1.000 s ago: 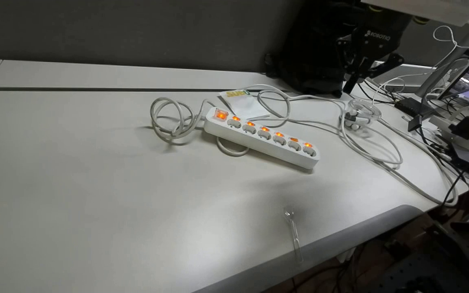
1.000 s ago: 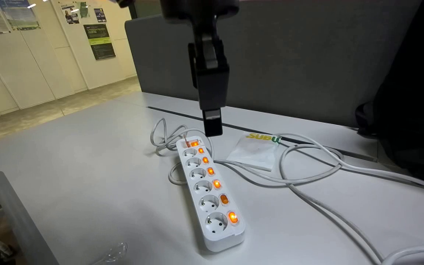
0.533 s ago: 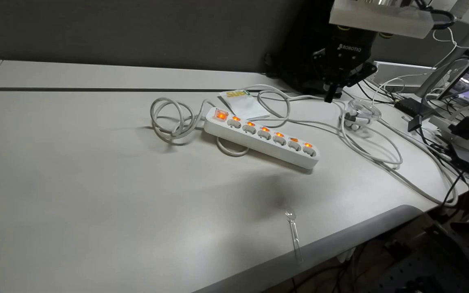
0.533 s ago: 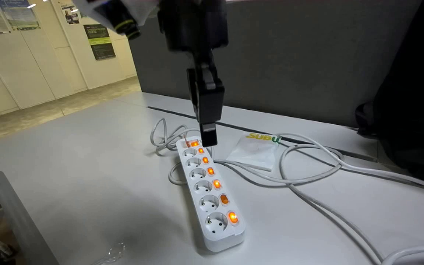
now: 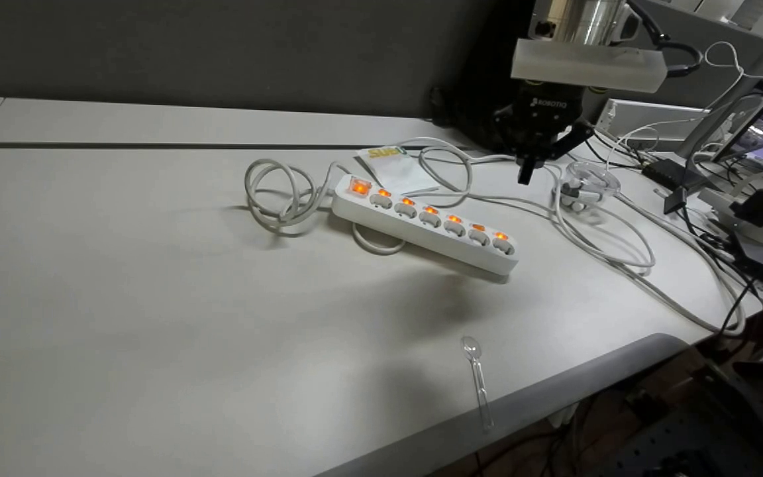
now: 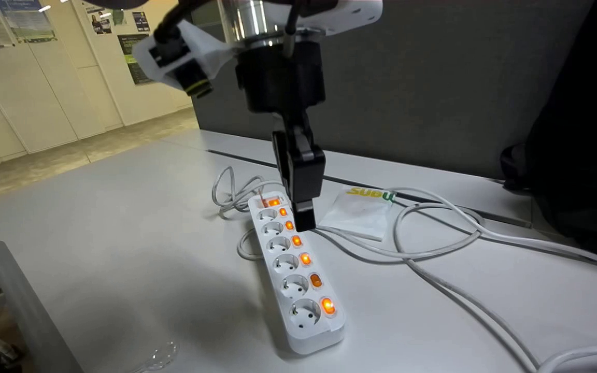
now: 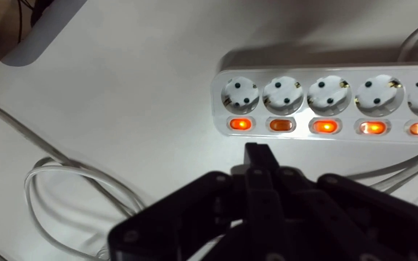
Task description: Turn off the first switch from the right
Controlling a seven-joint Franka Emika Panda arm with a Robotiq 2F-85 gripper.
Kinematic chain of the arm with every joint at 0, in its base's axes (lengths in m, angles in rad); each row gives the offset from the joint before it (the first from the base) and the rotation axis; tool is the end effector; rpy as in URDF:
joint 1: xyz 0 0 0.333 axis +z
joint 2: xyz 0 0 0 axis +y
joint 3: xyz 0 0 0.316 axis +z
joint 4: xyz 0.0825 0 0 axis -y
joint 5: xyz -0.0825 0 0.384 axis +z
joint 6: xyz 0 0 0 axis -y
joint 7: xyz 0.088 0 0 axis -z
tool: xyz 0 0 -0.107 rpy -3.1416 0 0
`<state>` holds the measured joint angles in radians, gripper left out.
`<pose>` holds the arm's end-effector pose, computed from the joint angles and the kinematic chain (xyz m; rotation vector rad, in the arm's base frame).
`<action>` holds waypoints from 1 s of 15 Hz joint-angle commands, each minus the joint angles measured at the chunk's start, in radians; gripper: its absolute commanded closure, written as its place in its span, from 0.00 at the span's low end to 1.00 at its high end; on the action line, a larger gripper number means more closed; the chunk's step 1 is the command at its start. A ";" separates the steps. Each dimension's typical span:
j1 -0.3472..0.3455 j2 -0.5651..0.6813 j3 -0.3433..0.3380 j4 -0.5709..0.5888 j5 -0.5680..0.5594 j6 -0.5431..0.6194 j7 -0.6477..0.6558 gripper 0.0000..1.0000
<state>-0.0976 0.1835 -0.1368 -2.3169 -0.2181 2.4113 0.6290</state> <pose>0.4985 -0.1211 0.2568 2.7871 -1.0063 -0.0821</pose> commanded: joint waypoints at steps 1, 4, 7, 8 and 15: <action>0.016 0.003 -0.024 0.002 -0.001 0.003 -0.003 0.99; 0.016 0.004 -0.030 0.002 -0.008 0.005 -0.002 0.99; 0.031 0.003 -0.044 -0.013 -0.064 0.034 0.055 1.00; 0.037 0.003 -0.054 -0.021 -0.099 0.058 0.090 1.00; 0.040 0.050 -0.101 -0.038 -0.173 0.121 0.172 1.00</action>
<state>-0.0742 0.2115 -0.2111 -2.3481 -0.3593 2.5088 0.7405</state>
